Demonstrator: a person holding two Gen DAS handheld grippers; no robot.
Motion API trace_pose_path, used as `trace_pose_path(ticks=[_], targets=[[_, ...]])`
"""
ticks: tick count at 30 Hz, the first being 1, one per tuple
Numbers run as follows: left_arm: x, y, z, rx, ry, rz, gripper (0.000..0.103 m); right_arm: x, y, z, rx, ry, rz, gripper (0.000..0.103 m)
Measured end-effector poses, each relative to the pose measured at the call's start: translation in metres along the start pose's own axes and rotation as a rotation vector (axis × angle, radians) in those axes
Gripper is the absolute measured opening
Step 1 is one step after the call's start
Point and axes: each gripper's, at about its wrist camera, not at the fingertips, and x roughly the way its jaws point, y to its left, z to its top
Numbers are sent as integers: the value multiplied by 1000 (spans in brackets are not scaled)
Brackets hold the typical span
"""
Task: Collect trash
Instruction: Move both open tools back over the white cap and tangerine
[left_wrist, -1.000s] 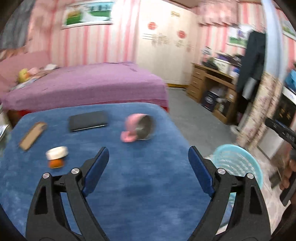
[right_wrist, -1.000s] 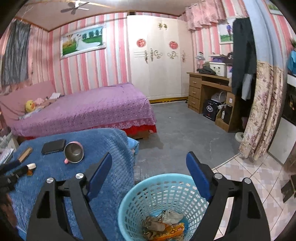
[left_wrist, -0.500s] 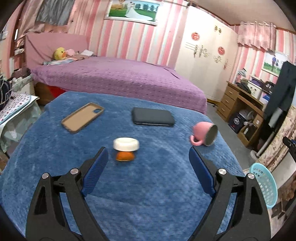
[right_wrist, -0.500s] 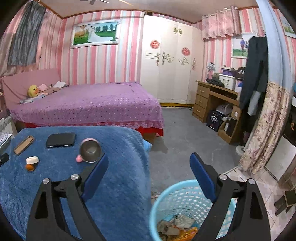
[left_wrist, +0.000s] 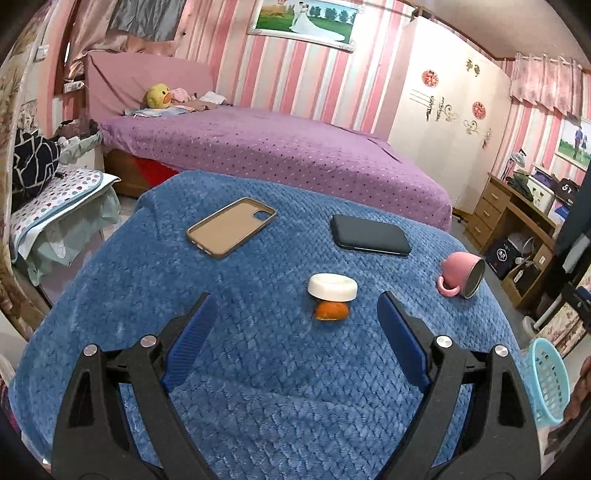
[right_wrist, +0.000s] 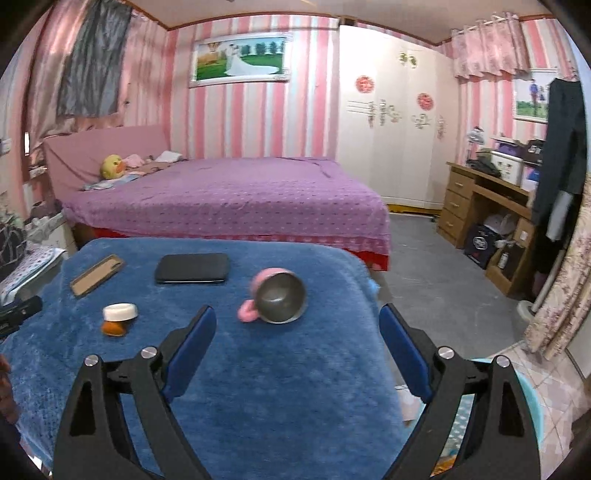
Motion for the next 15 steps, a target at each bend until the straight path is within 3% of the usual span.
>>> trace_pose_path(ticks=[15], targets=[[-1, 19, 1, -25, -8, 32, 86, 19, 31, -9, -32, 58, 94, 89]])
